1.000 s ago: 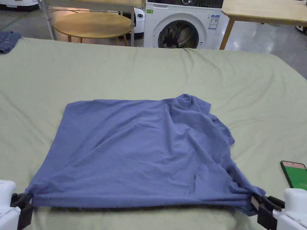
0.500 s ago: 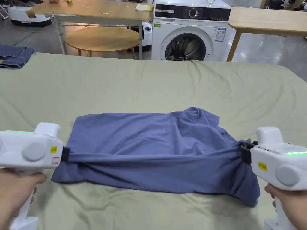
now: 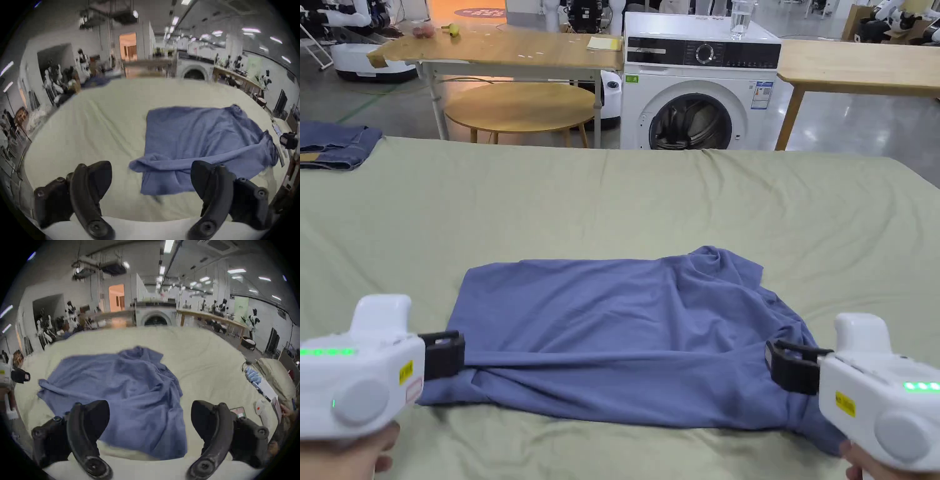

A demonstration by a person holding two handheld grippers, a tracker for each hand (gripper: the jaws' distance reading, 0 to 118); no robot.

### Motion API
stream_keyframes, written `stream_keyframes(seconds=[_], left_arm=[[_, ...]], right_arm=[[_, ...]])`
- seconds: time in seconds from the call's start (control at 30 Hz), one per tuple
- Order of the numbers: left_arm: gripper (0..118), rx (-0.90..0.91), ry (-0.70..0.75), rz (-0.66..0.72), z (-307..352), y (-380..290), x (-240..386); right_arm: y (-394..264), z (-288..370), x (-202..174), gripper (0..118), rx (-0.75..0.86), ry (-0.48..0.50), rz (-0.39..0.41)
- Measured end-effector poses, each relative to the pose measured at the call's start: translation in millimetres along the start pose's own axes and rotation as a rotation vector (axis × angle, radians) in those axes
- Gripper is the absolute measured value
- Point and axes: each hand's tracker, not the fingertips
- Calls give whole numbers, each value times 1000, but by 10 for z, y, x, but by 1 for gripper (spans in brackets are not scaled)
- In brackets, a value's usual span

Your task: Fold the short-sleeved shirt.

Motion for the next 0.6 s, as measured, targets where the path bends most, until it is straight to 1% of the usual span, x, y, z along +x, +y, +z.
stream_keyframes(seconds=[0.03,0.07,0.1,0.13,0.17,0.2,0.23,0.27,0.3,0.37,0.43,0.53,0.6], left_arm=[[100,41,2,-7,130,-114,32],[100,93,7,-6,265,-253,63],[100,143,13,1,383,-394,86],[97,158,6,11,450,-504,89],[80,129,1,15,503,-614,94],[29,87,-6,26,530,-710,96],[6,50,-20,33,548,-788,94],[0,0,-14,35,457,-856,28],[0,8,4,23,450,-906,28],[0,-8,-12,17,428,-952,-4],[0,-32,-10,22,367,-951,-21],[0,-50,-19,49,287,-860,-41],[0,-47,-13,50,151,-768,-59]], right_arm=[[-80,145,-75,103,38,19,-9],[-180,294,-155,103,81,18,-14],[-282,408,-216,100,105,12,-17],[-382,500,-261,88,126,23,-28],[-473,581,-302,59,142,29,-40],[-564,635,-345,5,151,25,-44],[-617,653,-381,0,146,10,-34],[-663,656,-415,0,134,-42,-10],[-674,670,-427,0,141,-65,11],[-641,664,-408,0,113,-11,-7],[-612,683,-410,0,114,-25,-10],[-589,694,-328,0,118,-20,-38],[-609,683,-274,0,118,-23,-42]])
